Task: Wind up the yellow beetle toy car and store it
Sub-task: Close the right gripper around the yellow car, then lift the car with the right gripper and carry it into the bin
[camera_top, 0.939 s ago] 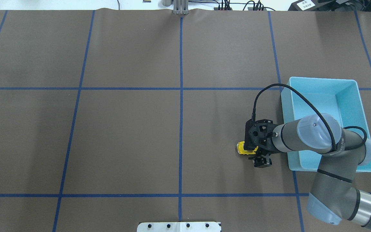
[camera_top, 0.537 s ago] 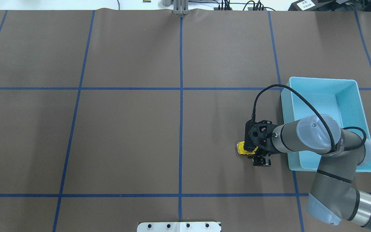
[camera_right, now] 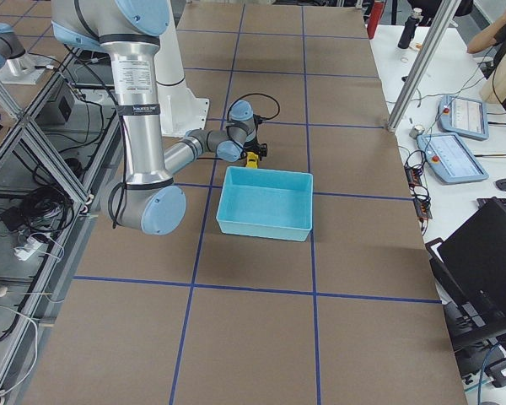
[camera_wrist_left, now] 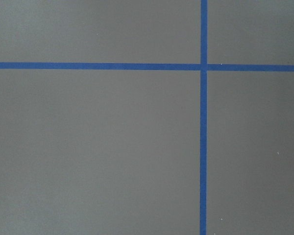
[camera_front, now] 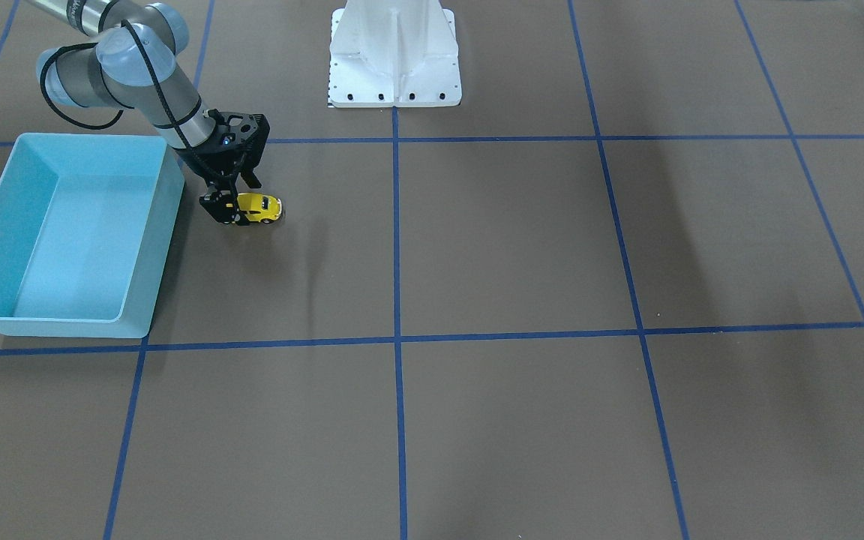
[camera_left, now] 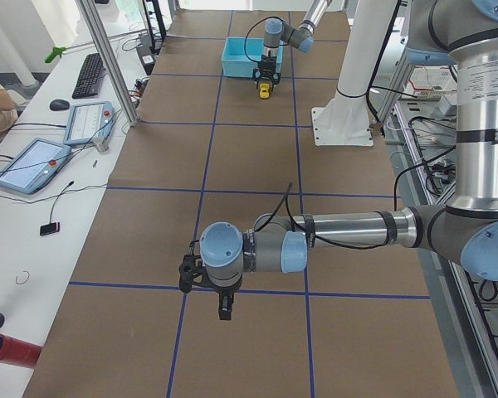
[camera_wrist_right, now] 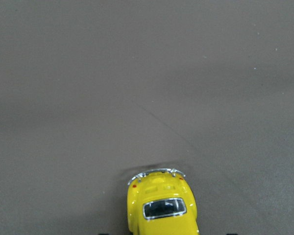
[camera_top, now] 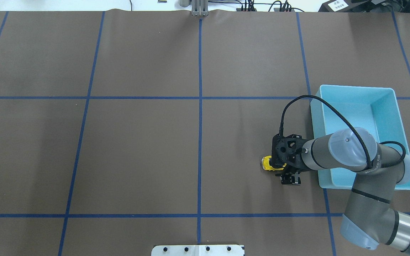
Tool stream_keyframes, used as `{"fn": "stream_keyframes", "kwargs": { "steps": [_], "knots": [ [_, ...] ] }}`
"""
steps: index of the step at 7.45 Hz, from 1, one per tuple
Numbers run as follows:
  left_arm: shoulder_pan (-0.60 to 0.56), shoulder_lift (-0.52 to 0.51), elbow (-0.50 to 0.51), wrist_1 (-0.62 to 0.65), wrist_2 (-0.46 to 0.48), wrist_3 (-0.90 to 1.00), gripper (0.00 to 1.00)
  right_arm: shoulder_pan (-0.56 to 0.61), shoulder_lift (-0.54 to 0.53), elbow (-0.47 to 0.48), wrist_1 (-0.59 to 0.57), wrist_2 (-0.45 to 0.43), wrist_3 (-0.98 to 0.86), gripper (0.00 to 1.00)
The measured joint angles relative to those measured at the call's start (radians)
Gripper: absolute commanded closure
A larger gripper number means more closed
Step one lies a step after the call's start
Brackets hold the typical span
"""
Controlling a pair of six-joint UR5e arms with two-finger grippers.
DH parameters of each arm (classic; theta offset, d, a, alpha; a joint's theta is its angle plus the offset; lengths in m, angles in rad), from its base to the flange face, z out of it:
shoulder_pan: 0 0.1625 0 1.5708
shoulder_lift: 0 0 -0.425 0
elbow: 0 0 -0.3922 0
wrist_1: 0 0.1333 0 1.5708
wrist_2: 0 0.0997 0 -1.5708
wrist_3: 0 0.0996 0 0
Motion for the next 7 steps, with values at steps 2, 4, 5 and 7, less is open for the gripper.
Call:
{"fn": "stream_keyframes", "kwargs": {
  "steps": [2,4,5,7],
  "knots": [
    [0.0,0.0,0.0,0.0,0.0,0.0,0.0,0.0,0.001,0.001,0.0,0.0,0.0,1.0],
    [0.0,0.0,-0.001,0.0,-0.001,0.0,0.0,0.02,0.004,0.025,-0.001,0.011,0.002,1.0],
    [0.0,0.0,-0.001,0.0,0.0,0.0,0.0,0.062,0.004,0.066,-0.018,0.045,0.004,1.0],
    [0.0,0.0,-0.001,0.0,-0.001,0.0,0.0,0.182,0.006,0.173,-0.105,0.157,0.001,1.0]
  ]
}}
